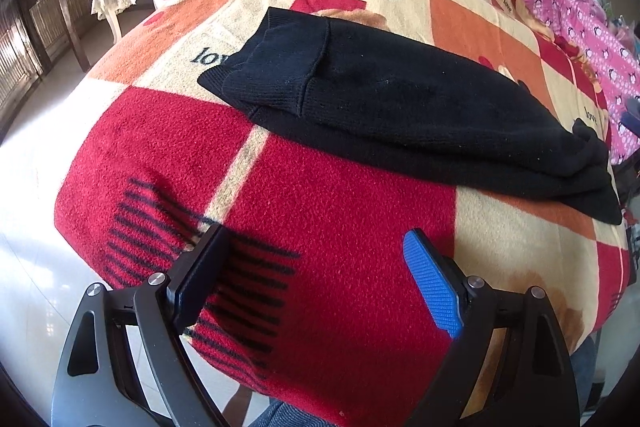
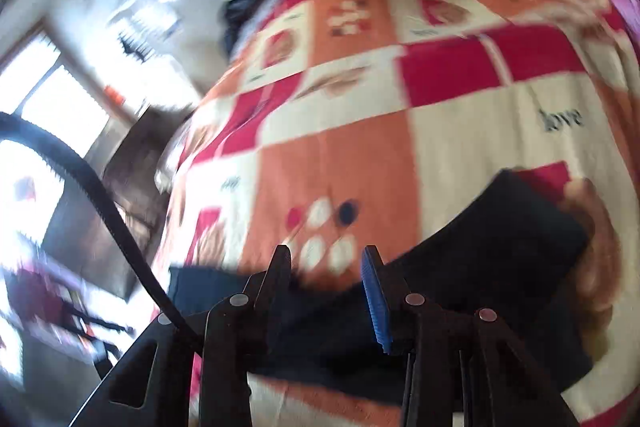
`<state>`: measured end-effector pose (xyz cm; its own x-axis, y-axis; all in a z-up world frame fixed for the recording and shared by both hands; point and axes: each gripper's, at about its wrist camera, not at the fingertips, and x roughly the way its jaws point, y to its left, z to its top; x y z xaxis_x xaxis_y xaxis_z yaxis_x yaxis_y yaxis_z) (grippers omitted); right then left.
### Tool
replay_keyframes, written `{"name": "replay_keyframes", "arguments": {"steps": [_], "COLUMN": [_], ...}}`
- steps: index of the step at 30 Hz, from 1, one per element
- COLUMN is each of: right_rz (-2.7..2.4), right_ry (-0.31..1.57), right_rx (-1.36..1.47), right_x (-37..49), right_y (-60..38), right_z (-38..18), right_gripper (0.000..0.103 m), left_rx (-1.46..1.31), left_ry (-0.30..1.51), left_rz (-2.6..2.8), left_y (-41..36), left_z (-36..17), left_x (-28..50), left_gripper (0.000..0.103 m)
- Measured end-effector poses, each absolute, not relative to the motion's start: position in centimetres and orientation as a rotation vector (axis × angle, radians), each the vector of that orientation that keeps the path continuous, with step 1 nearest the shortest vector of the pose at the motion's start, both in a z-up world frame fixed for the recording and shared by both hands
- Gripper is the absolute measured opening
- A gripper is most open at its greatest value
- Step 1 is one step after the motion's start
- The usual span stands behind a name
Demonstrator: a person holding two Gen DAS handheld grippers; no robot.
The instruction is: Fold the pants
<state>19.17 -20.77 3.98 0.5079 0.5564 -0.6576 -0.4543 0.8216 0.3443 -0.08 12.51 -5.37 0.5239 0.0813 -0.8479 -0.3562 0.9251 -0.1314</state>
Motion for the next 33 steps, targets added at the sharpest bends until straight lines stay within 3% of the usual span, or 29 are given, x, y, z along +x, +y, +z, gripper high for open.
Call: {"name": "replay_keyframes", "arguments": {"steps": [7,10,18,20,25,28,33], "right_rz": [0.807,0.899,1.01,1.025,0.999,0.935,0.914], "right_ry": [0.456,0.419,0.643,0.791,0.784,0.727,0.716], "right_rx": [-0.852,-0.984,-0.921,-0.772,-0.623,-0.52,-0.462], "right_x": [7.1,6.6,9.0,11.3,12.6,13.1,13.6], "right_y": [-7.7,-4.5,-0.9,-0.9,-1.7,-2.4,-1.7], "right_z": [0.1,-1.8,-3.8,-3.6,-2.3,-1.3,-1.1], "right_gripper": [0.036,0.036,0.035,0.011,0.008,0.006,0.006], "left_rx": [-0.357,-0.407,-0.429,-0.448,-0.592,-0.764,-0.8], "left_ry": [0.968,0.945,0.937,0.908,0.78,0.783,0.821], "left_rz": [0.248,0.231,0.217,0.185,-0.017,-0.116,-0.132], "left_y": [13.1,13.8,14.0,14.2,17.0,19.3,19.9], "left_z": [-5.2,-4.9,-4.8,-4.1,-0.8,-1.3,-2.2], "left_x": [-0.8,-1.4,-1.7,-1.7,0.6,2.1,4.1], "left_gripper": [0.089,0.089,0.089,0.077,0.077,0.077,0.077]}}
